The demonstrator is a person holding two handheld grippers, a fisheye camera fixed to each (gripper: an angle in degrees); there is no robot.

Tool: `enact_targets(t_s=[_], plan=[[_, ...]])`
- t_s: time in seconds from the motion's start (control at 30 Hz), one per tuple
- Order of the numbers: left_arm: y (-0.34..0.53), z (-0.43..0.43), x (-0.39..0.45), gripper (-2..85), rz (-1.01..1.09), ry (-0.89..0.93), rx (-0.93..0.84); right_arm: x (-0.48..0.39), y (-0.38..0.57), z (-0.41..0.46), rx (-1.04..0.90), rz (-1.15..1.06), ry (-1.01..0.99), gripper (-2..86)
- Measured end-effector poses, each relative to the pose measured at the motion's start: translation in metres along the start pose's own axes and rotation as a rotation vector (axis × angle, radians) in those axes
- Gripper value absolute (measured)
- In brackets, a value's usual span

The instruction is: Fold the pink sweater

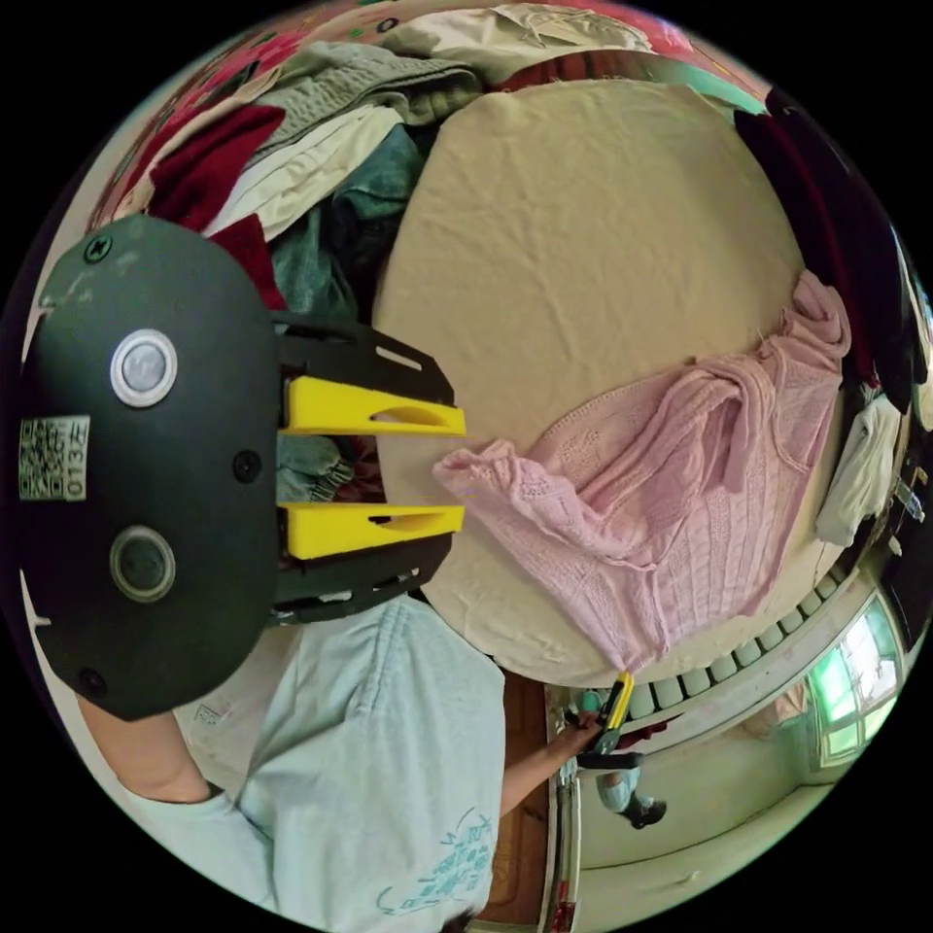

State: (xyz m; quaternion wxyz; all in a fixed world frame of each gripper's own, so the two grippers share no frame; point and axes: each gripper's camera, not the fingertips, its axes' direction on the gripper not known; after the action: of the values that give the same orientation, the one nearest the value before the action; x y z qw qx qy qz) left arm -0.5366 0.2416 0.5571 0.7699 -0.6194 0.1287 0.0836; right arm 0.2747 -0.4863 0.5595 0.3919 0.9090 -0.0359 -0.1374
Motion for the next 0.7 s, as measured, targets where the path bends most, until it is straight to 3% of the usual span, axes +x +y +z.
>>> enact_targets(t_s=[0.17, 0.33, 0.7], plan=[[0.018, 0.018, 0.016, 15.8, -0.029, -0.068, 0.119, -0.003, 0.002, -0.006, 0.034, 0.046, -0.023, 11.3], [0.000, 0.034, 0.005, 6.1, -0.169, -0.055, 0.150, -0.017, -0.015, 0.009, -0.036, 0.017, 0.003, 6.8], [-0.011, -0.004, 0.012, 2.1, -0.119, 0.024, -0.006, -0.020, -0.043, -0.029, -0.128, -0.056, 0.018, 3.3]])
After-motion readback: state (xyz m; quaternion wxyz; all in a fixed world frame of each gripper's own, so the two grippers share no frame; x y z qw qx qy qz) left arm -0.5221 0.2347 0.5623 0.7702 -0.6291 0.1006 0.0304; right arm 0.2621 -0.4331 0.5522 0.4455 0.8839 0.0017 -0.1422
